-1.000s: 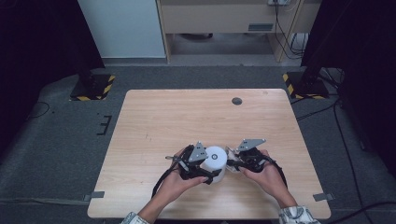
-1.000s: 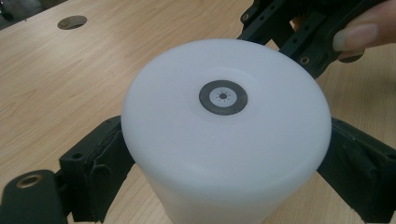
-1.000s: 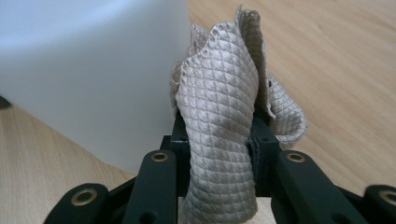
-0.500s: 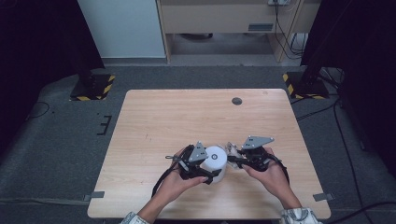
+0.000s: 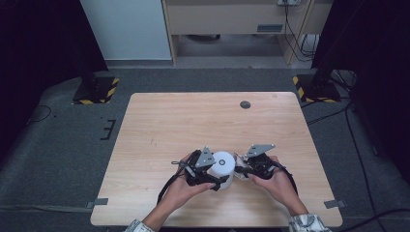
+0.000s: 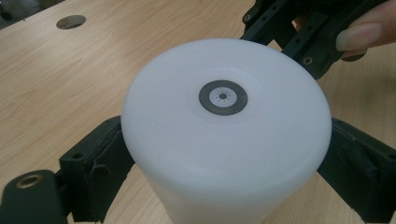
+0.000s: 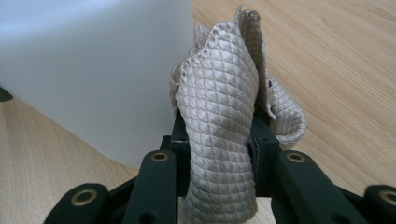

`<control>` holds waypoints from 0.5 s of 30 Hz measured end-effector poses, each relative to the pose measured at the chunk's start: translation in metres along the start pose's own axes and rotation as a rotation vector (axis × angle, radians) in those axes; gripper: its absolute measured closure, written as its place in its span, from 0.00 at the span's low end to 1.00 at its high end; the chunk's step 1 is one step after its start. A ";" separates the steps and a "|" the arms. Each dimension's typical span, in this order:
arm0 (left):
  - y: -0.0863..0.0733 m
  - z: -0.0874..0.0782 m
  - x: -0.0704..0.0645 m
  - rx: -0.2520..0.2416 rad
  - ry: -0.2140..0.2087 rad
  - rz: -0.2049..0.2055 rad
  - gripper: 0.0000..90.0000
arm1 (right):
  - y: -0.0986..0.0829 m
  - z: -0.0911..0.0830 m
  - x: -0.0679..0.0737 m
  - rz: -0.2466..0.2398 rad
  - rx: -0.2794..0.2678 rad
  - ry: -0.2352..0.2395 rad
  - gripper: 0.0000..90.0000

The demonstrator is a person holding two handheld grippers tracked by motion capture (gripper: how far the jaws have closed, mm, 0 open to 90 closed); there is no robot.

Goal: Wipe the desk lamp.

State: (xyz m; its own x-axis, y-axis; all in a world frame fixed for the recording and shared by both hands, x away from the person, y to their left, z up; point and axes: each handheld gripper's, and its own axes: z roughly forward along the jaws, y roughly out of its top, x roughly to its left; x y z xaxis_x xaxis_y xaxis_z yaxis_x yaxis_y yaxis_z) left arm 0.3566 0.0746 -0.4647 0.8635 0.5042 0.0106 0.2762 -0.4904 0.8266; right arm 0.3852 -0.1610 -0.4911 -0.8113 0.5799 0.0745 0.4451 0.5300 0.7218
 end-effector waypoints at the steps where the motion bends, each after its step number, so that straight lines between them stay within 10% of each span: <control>1: 0.000 0.000 0.000 0.001 -0.001 0.000 0.09 | 0.000 0.000 0.000 -0.002 0.003 0.001 0.78; 15: 0.000 0.000 0.000 0.001 -0.002 0.001 0.09 | 0.008 -0.022 0.000 0.027 -0.110 0.023 0.78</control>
State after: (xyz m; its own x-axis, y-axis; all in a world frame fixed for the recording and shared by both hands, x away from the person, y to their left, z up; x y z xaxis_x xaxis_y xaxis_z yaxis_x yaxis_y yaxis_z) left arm 0.3569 0.0748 -0.4646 0.8648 0.5019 0.0104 0.2755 -0.4918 0.8260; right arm 0.3806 -0.1706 -0.4701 -0.8086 0.5779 0.1102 0.4240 0.4427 0.7901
